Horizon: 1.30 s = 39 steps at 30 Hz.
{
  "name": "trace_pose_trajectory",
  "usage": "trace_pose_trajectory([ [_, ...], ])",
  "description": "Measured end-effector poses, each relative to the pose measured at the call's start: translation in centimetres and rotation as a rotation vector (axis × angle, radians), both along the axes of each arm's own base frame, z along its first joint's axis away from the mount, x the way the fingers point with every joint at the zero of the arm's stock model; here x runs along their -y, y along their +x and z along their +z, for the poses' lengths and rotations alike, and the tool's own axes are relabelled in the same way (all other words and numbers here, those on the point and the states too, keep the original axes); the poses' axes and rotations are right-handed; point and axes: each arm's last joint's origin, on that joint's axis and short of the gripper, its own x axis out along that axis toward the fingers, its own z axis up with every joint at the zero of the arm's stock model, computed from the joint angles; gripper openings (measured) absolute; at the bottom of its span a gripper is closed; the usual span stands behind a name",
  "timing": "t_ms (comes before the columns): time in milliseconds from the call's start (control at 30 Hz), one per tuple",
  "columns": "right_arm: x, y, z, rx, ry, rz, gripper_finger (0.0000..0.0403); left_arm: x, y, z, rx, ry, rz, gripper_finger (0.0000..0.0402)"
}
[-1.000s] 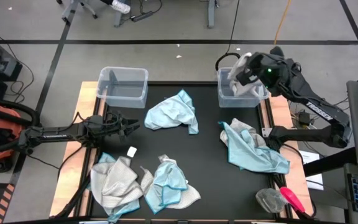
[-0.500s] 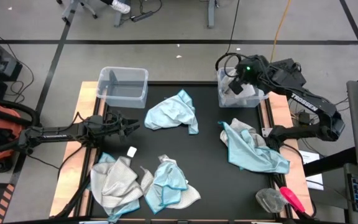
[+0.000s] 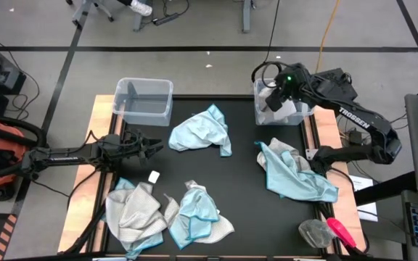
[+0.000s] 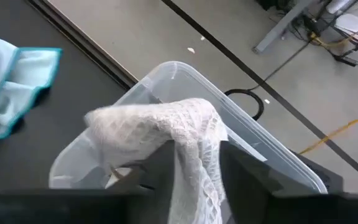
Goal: Sort microfiber towel by color & place in baskets
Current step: Put the gray towel into the right transparent bin, then put the blue towel into the left transparent bin
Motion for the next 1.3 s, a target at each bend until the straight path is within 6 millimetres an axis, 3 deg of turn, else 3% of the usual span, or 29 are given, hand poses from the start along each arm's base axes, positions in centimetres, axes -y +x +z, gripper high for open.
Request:
trace_pose_trajectory([
  [300,-1.1,-0.4,1.3,0.163,0.041,0.103,0.0217,0.0,0.0,0.0,0.0,0.0,0.0,0.0191],
  [600,-2.3,1.7,2.3,0.42,0.152,0.447,0.0235,0.0,0.0,0.0,0.0,0.0,0.0,0.0191],
  [967,-4.1,6.9,0.6,0.381,0.163,0.66,0.0236,0.0,0.0,0.0,0.0,0.0,0.0,0.0191],
  [1300,-5.0,14.5,-4.7,0.336,0.206,0.792,0.0236,0.0,0.0,0.0,0.0,0.0,0.0,0.0191],
])
